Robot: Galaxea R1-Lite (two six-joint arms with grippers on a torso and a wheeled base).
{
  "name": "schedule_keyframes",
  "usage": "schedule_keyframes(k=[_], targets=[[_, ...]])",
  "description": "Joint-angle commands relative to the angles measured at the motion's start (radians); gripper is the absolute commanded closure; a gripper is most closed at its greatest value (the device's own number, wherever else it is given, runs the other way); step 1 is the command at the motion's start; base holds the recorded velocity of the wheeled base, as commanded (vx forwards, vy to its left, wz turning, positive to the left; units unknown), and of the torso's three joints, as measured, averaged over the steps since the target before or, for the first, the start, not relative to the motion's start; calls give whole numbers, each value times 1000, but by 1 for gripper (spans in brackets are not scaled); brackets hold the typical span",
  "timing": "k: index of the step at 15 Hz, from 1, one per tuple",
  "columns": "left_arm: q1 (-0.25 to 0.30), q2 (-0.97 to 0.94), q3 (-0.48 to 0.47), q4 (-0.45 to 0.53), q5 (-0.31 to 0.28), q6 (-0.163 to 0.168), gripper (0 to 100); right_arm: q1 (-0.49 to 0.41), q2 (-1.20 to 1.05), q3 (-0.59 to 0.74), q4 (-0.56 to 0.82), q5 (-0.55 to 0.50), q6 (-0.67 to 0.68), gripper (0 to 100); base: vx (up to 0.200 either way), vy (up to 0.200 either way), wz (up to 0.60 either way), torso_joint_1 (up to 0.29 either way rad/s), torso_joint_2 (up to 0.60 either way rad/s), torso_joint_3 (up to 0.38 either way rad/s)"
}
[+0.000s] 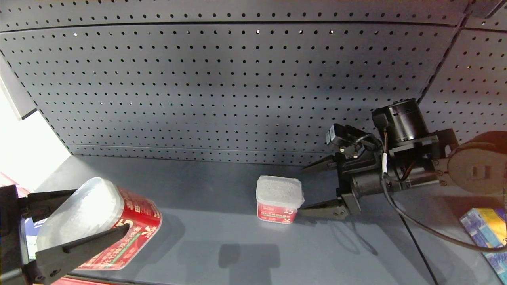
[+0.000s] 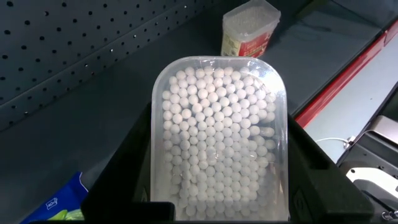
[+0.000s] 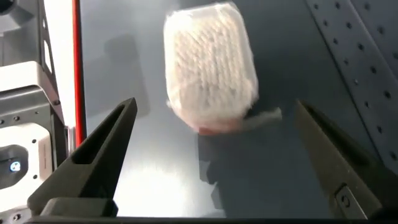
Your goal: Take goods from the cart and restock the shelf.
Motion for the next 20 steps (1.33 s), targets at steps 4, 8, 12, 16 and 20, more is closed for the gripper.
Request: schedule_keyframes(k=[4, 8, 12, 16, 20], targets=[[0, 1, 1, 0, 0, 0, 100, 16, 43, -30, 0, -4, -3, 0, 0, 0, 0, 0, 0, 0], [0, 4, 1, 0, 0, 0, 100, 30, 64, -53, 2, -7, -5, 0, 0, 0, 0, 0, 0, 0], [0, 5, 1, 0, 0, 0, 100, 59, 96, -49, 0, -54, -6, 0, 0, 0, 0, 0, 0, 0], [0, 4, 3, 0, 0, 0, 100, 62, 130, -72, -1, -58, -15, 0, 0, 0, 0, 0, 0, 0], [0, 4, 4, 0, 0, -1, 100, 64, 144, -86, -1, -67, -17, 0, 0, 0, 0, 0, 0, 0]])
